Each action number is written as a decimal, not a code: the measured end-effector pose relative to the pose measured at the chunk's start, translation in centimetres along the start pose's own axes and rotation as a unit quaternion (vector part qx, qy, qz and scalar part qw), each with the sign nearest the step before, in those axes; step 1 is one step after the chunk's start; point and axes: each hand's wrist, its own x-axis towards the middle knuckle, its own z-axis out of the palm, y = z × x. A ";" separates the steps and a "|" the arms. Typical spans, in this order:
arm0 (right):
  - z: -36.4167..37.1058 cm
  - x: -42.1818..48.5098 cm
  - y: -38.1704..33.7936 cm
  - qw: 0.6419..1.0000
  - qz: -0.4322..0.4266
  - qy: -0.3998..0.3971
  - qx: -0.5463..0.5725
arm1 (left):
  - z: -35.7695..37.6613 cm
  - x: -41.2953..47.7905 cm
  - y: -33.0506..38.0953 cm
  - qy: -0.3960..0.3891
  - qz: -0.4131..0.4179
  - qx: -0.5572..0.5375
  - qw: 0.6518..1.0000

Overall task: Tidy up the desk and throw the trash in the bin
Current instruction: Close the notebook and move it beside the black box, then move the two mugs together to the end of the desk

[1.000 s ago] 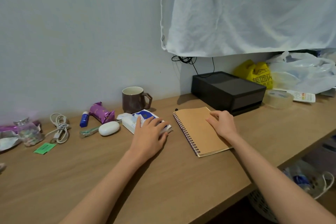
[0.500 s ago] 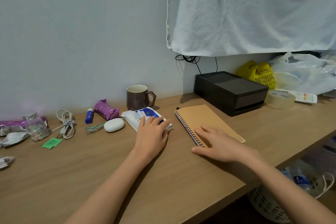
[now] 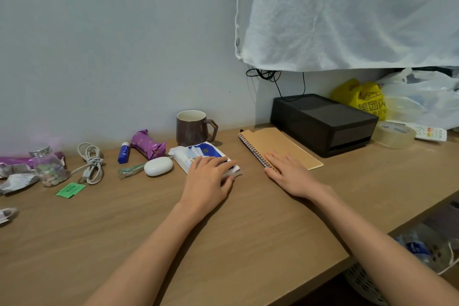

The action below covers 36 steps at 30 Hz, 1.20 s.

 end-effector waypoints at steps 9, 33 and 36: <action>-0.1 3.9 0.8 0.999 0.024 0.038 0.018 | 0.5 0.1 -0.4 0.023 0.002 -0.014 1.000; -4.2 -4.0 -9.3 0.960 -0.100 0.247 0.090 | -8.8 -5.4 -1.9 0.091 -0.088 -0.068 0.990; -4.7 -6.2 -13.2 0.945 -0.141 0.258 0.141 | -11.6 -8.8 -4.0 0.122 -0.117 -0.049 0.984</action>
